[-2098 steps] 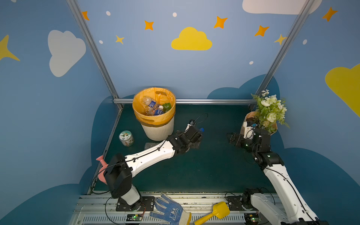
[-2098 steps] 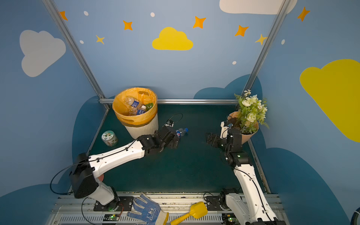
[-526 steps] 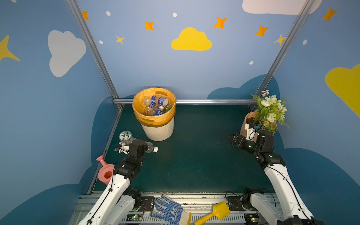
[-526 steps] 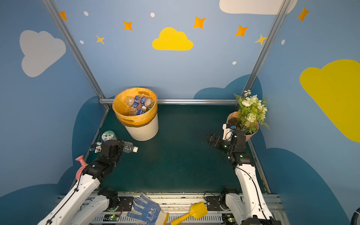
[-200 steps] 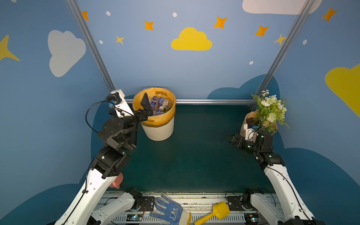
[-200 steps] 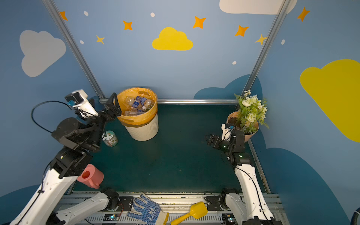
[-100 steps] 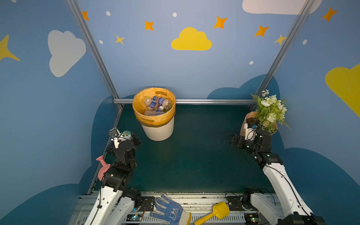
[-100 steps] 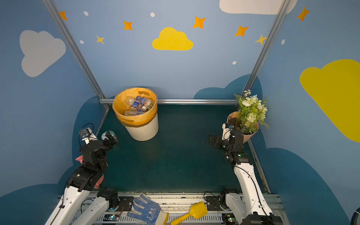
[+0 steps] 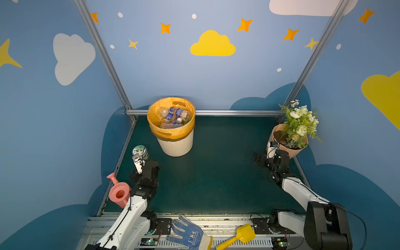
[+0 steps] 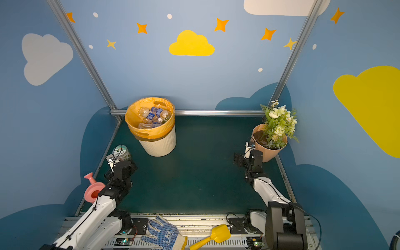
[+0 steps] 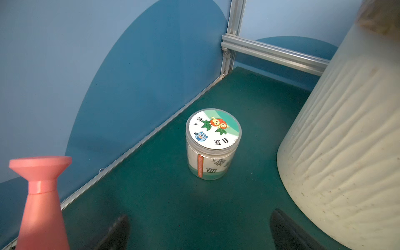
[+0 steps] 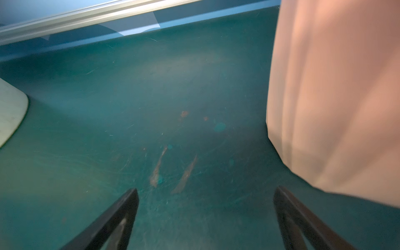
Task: Throw the plastic bottles in the bin
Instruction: Reset both arms
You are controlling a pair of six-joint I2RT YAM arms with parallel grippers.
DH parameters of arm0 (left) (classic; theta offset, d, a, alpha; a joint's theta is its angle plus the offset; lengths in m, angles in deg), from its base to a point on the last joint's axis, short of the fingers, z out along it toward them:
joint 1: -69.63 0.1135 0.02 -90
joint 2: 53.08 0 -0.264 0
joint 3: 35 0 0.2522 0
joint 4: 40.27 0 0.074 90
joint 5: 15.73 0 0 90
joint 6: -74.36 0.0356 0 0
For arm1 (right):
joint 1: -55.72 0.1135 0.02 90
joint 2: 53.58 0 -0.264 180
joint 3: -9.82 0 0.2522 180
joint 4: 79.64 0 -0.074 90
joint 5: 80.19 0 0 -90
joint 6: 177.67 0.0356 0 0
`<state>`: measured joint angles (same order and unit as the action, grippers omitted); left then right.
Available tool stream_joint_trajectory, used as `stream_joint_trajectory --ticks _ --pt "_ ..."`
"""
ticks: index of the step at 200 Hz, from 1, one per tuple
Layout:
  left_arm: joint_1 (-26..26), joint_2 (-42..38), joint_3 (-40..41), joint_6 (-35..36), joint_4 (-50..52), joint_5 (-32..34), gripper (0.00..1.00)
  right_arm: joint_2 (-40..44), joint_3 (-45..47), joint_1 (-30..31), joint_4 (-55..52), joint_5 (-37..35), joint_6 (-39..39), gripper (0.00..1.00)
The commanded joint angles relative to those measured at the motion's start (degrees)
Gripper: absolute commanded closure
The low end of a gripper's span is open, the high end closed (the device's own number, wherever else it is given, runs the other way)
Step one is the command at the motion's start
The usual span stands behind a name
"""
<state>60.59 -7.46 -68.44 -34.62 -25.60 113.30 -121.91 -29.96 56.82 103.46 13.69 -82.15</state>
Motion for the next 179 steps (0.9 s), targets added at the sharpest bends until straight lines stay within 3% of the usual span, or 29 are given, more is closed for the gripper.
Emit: stream_joint_trajectory --ticks 1,102,179 --pt "0.76 3.06 -0.87 -1.14 -4.80 -0.26 0.00 -2.13 0.34 0.84 11.37 0.05 -4.85 0.05" --pt "3.44 19.34 0.27 1.85 -26.36 -3.98 0.00 -18.46 1.51 1.18 26.85 -1.44 -6.92 0.05" --pt "5.95 28.01 1.96 9.16 -42.16 -13.14 0.00 -18.16 1.87 0.56 26.97 -1.33 -5.91 0.05"
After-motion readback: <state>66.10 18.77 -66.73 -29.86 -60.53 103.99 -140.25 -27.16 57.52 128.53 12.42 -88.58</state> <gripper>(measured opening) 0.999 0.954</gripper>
